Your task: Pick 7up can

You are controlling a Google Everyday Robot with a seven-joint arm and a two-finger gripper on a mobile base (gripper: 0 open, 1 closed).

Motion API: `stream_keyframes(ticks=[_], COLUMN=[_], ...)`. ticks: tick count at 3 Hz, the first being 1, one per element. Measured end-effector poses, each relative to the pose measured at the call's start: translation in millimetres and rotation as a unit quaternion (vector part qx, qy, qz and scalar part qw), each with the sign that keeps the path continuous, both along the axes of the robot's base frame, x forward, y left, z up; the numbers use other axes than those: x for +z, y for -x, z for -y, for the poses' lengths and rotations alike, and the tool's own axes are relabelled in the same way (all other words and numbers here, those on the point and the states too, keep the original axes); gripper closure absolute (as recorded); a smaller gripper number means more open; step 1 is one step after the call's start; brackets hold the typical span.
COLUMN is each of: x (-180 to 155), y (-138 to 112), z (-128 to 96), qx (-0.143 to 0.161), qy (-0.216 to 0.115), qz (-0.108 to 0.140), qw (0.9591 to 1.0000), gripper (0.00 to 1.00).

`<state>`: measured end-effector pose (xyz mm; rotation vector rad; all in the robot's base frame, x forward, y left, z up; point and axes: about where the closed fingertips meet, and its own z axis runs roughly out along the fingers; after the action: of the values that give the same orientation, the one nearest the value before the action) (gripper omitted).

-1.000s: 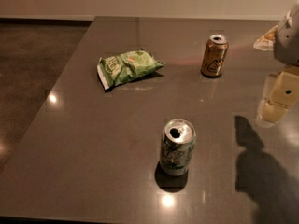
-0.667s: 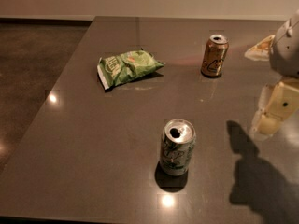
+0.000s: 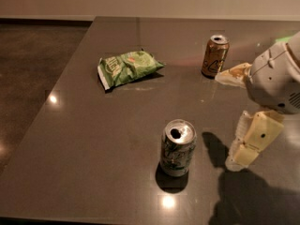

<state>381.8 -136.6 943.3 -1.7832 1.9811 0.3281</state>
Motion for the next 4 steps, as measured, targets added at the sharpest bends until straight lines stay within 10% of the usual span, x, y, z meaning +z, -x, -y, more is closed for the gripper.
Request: stream_keyframes(ticks=[3,4], x=[-41.6,-45.7], y=[18.2,24.4], z=[-64.4,-78.0], qx=[0.046,0.058], qy=[-0.049,-0.06], qz=[-0.013,-0.024], qw=[0.9977,0.9962], gripper=[0.0,0.28])
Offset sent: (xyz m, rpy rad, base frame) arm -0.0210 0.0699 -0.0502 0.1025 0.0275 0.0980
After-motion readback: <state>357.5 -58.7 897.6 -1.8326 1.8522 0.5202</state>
